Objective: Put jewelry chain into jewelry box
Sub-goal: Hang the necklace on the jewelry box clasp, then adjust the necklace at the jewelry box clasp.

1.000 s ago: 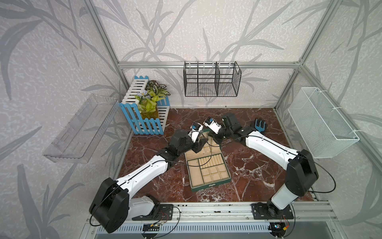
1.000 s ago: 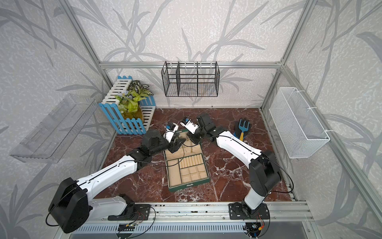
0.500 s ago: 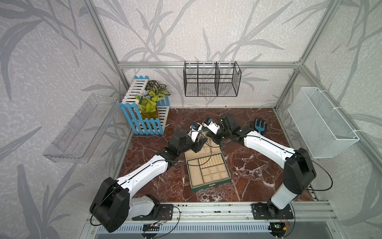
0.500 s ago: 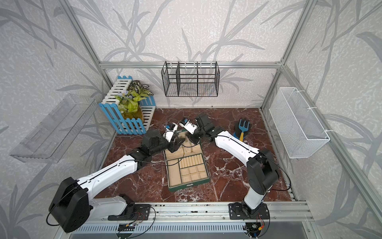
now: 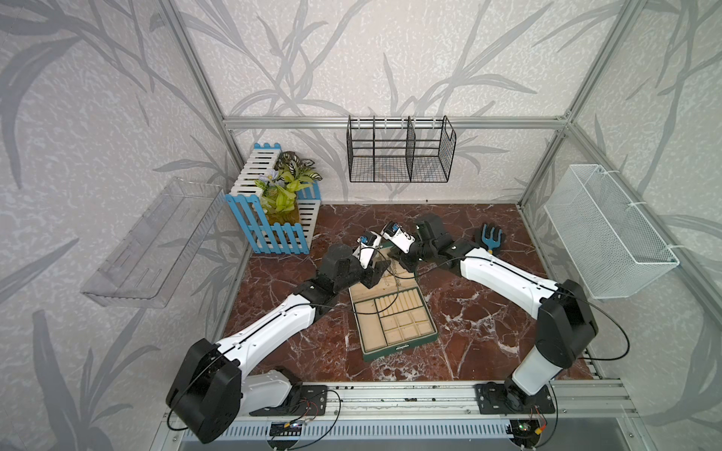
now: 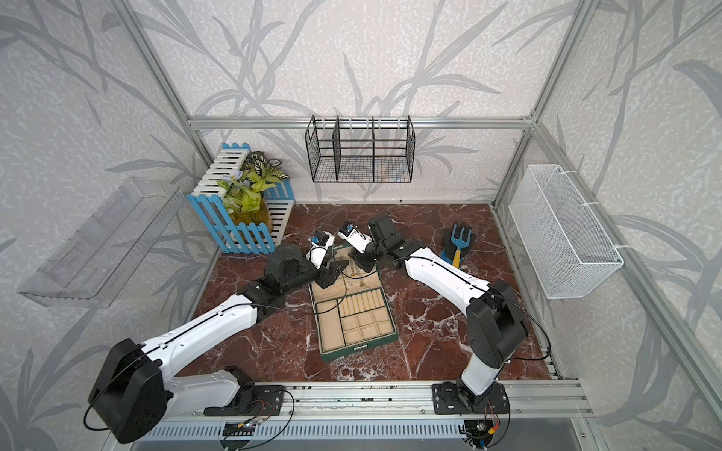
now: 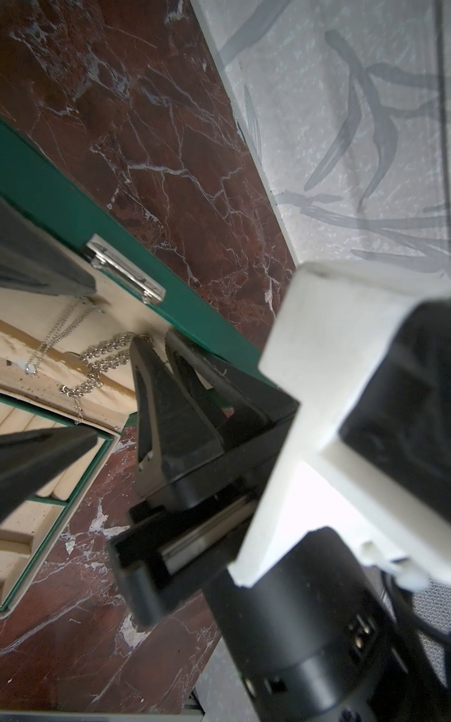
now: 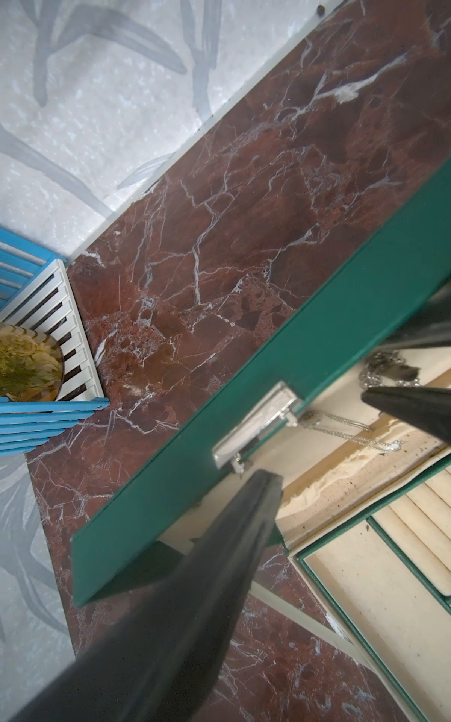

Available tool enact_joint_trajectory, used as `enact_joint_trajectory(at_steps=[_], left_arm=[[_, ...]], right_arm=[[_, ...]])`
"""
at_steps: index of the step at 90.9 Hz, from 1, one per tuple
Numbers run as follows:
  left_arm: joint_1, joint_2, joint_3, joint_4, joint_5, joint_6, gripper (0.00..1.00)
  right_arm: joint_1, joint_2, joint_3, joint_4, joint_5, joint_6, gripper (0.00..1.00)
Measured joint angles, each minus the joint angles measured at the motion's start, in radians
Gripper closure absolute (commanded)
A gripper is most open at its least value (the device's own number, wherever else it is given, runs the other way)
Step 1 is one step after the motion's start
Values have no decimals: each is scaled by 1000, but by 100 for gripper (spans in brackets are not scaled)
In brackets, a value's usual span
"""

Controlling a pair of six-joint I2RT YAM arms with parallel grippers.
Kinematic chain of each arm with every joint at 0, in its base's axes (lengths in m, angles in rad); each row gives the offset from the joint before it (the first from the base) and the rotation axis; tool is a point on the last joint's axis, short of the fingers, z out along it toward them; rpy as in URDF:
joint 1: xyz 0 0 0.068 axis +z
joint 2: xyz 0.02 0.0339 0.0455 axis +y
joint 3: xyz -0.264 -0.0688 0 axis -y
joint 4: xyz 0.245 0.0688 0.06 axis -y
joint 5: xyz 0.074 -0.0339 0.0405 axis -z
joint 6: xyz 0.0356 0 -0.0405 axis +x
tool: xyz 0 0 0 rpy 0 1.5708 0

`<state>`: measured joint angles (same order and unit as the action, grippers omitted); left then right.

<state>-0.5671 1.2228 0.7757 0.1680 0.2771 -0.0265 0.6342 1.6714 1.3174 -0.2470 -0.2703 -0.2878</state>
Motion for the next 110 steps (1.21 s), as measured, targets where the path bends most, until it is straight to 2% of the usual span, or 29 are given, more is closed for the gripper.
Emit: enact_joint_trajectory(at_steps=[12, 24, 33, 39, 43, 61, 79, 96, 110], left_arm=[[0, -46, 0, -29, -14, 9, 39], [0, -80, 23, -92, -43, 46, 30], [0, -60, 98, -178, -64, 101, 19], [0, -22, 176, -243, -77, 145, 5], [0, 14, 234, -292, -84, 177, 1], [0, 229, 504, -526, -93, 309, 0], [0, 400, 698, -738, -89, 403, 0], [0, 493, 808, -849, -82, 454, 0], [-1, 523, 817, -885, -94, 477, 3]], right_arm=[[1, -82, -50, 4, 8, 37, 62], [1, -212, -135, 33, 27, 91, 49], [0, -310, -227, 77, 43, 138, 38], [0, -360, -291, 108, 46, 172, 33], [0, -385, -333, 127, 46, 196, 30], [0, -440, -470, 191, 33, 295, 23], [1, -469, -550, 232, 14, 371, 19], [1, -505, -610, 269, 1, 424, 19], [0, -521, -630, 281, 0, 447, 19]])
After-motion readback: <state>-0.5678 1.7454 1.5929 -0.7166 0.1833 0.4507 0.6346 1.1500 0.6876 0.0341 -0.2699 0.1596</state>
